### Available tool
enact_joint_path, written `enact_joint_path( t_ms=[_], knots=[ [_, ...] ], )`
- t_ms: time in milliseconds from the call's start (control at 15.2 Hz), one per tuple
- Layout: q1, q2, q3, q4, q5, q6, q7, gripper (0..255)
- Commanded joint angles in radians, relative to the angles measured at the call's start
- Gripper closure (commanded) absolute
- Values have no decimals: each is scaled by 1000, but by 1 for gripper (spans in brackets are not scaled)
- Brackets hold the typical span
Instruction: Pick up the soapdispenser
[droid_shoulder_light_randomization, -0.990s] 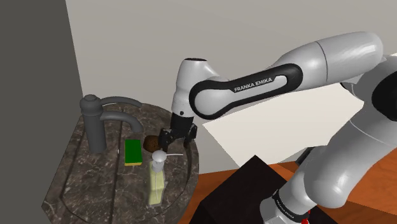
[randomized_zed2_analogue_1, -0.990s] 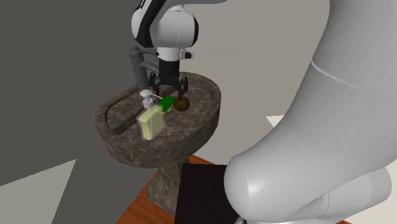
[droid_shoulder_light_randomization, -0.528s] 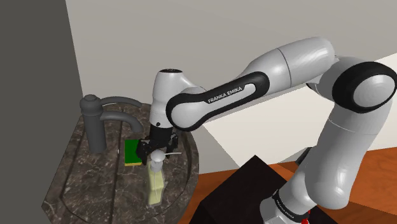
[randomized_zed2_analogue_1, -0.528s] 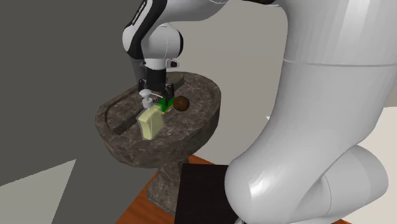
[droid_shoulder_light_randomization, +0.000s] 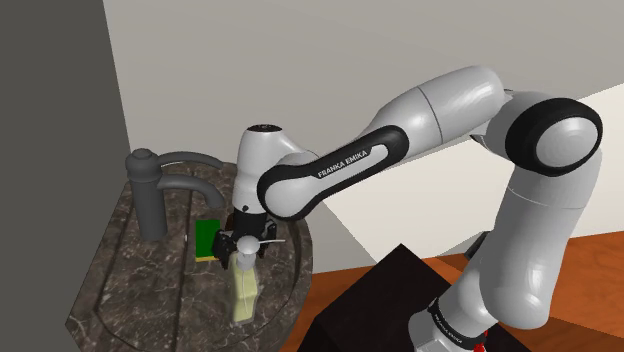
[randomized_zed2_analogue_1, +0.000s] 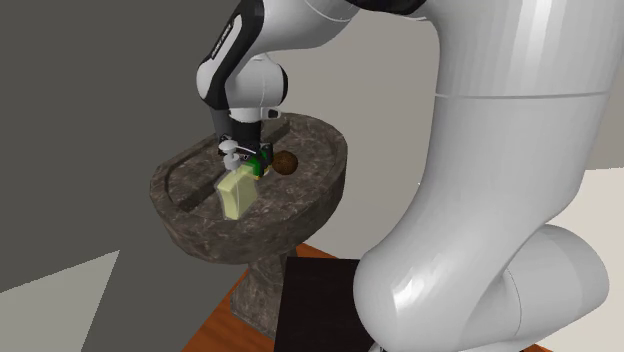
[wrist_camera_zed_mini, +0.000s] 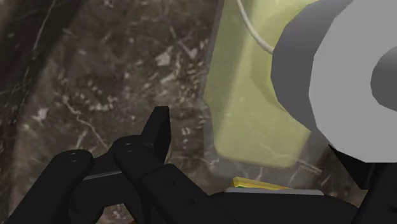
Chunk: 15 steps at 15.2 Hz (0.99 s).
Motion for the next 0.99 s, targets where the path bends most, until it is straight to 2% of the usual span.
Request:
enact_joint_path(
  t_ms=[0,594,924],
  knots=[
    [0,2,-1,0,-1,2,0,255],
    [0,2,-1,0,-1,2,-1,255],
    [-8,-42,7,18,16,-56,-4,255]
  ],
)
